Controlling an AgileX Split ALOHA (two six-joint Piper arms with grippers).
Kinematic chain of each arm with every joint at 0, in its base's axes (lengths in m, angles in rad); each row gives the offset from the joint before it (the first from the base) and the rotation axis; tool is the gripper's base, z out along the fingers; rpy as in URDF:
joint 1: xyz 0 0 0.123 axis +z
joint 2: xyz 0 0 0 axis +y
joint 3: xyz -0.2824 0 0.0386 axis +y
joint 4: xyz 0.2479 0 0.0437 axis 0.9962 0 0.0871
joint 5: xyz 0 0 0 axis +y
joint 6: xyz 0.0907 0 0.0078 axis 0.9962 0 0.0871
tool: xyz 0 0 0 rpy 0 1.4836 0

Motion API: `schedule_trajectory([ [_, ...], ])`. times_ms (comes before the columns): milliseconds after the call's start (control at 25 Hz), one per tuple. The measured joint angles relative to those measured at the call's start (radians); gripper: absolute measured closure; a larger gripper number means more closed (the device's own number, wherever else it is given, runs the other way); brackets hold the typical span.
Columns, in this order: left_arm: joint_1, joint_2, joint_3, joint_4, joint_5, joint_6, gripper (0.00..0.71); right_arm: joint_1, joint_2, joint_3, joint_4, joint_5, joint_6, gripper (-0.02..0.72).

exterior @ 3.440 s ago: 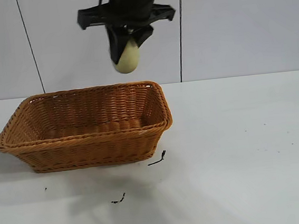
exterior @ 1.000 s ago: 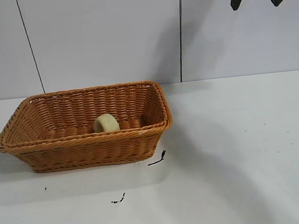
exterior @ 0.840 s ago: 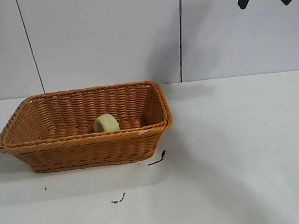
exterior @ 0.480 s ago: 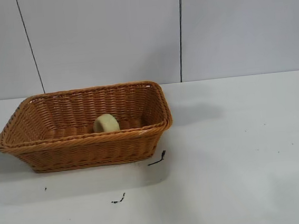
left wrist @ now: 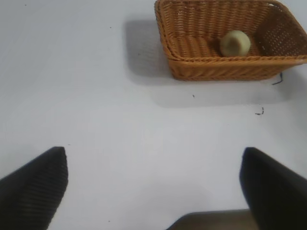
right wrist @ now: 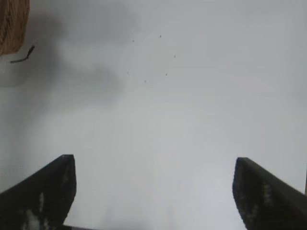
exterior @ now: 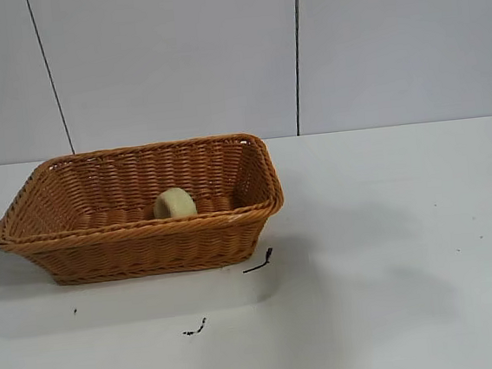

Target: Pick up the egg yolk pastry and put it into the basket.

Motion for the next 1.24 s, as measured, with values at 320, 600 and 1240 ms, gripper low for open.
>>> schedule_trajectory([
  [320,0.0,0.0,0.0,0.0,0.0,0.0,0.015,0.0,-0.355,0.201,0.0,-0.09,-0.002,0.093],
  [600,0.0,0.0,0.0,0.0,0.0,0.0,0.015,0.0,-0.522,0.206,0.005,-0.104,-0.002,0.093],
  [1240,0.0,0.0,0.0,0.0,0.0,0.0,0.015,0.0,-0.599,0.207,0.007,-0.104,-0.002,0.093],
])
